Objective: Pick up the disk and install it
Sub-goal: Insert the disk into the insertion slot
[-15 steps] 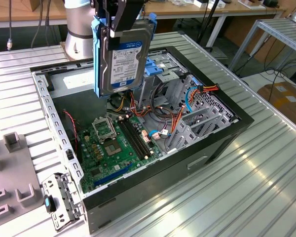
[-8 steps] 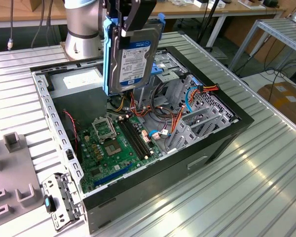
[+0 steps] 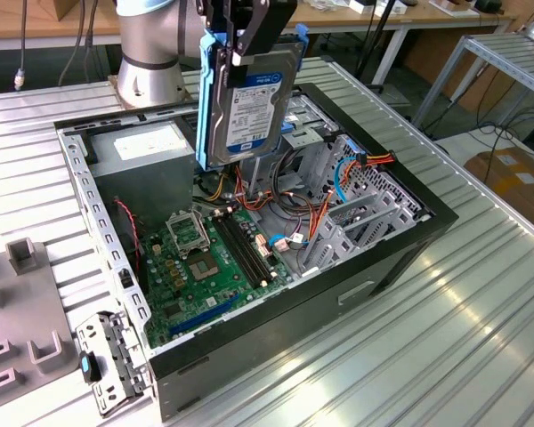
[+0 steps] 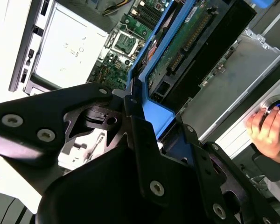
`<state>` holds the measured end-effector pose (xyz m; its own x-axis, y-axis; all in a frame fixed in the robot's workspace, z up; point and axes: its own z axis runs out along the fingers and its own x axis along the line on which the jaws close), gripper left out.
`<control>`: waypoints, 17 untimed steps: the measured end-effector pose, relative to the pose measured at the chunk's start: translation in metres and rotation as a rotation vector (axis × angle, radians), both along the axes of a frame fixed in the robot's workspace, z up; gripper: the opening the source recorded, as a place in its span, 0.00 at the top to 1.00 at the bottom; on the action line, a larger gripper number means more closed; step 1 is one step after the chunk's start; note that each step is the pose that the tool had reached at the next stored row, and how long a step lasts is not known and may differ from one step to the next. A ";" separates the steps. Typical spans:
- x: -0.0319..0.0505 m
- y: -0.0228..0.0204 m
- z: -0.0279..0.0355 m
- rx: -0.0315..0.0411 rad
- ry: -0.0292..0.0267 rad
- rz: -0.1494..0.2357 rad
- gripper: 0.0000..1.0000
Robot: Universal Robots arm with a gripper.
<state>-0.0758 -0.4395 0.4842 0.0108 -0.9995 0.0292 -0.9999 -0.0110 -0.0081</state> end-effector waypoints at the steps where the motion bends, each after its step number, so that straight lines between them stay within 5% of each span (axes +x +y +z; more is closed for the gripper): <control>1: 0.0002 -0.0004 0.0000 -0.0001 0.0000 0.000 0.63; 17: 0.0029 -0.0105 0.0000 0.0000 0.0000 0.000 0.63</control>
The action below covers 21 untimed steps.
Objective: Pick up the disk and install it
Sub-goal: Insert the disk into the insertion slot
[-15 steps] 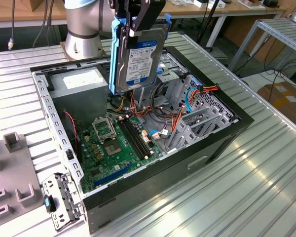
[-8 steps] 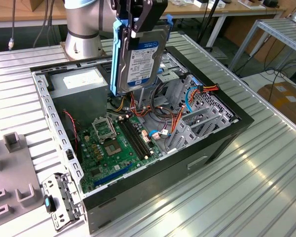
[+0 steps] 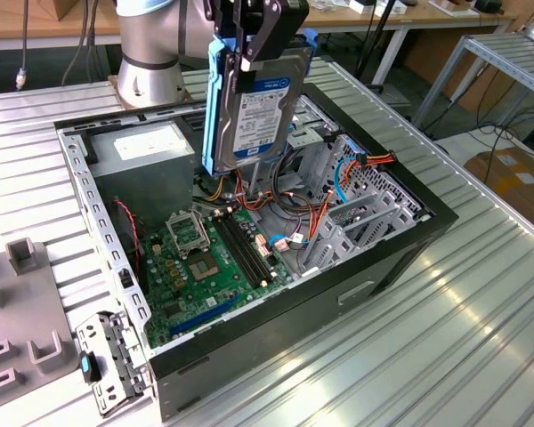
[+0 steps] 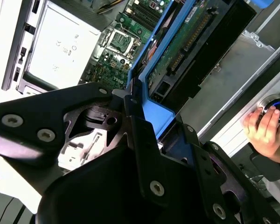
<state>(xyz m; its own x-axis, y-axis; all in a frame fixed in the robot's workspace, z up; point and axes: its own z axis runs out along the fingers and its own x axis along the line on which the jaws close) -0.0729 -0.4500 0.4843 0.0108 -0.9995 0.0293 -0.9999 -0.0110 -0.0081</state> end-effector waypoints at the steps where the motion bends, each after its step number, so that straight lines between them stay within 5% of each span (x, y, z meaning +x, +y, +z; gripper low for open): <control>1: 0.0002 -0.0007 0.0000 0.0000 0.0000 0.000 0.63; 11: 0.0011 -0.0086 0.0000 0.0001 0.0000 0.000 0.63; 21: 0.0019 -0.0219 0.0000 0.0001 0.0000 0.000 0.63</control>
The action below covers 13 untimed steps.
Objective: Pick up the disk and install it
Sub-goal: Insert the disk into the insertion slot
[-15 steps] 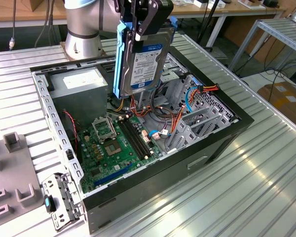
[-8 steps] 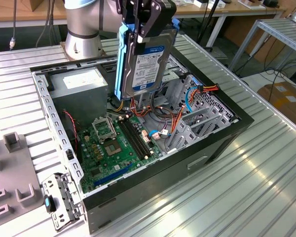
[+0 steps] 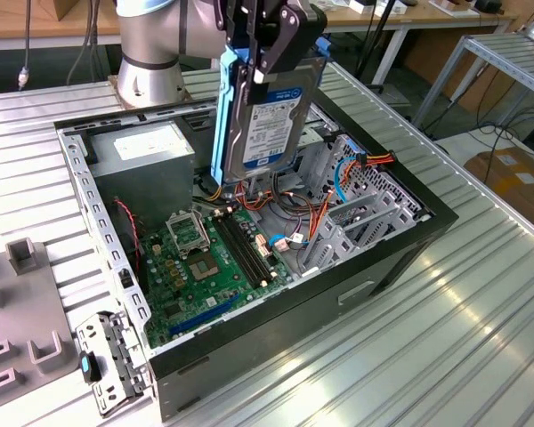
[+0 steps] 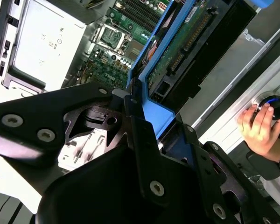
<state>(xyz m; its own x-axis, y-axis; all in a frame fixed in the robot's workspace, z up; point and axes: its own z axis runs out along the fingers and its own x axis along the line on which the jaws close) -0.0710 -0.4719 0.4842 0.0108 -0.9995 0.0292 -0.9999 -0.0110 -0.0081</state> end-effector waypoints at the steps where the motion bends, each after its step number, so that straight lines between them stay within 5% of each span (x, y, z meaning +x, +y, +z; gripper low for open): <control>1: 0.0001 -0.0015 0.0000 -0.0001 0.0000 0.000 0.63; 13: 0.0015 -0.0141 0.0000 -0.0001 0.0000 0.000 0.63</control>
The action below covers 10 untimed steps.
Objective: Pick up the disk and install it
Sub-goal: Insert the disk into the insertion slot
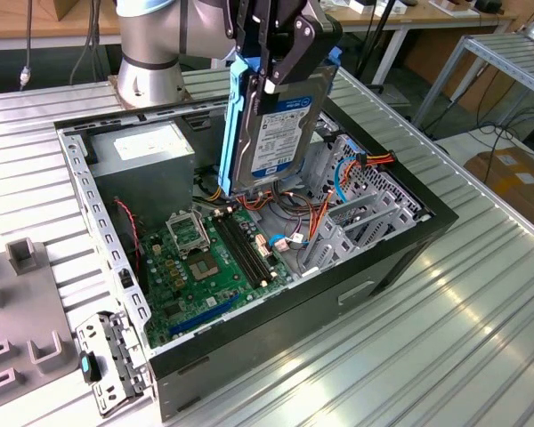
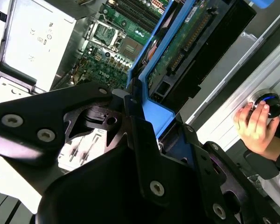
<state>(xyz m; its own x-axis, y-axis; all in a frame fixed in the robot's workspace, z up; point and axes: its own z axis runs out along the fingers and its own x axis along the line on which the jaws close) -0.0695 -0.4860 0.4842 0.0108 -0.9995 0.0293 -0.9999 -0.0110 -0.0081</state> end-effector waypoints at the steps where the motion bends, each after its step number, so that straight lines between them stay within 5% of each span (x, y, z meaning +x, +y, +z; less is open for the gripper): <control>1: 0.0006 -0.0003 0.0000 0.0000 0.0000 0.000 0.63; 10: 0.0128 -0.0011 -0.0002 0.0000 0.0000 0.000 0.63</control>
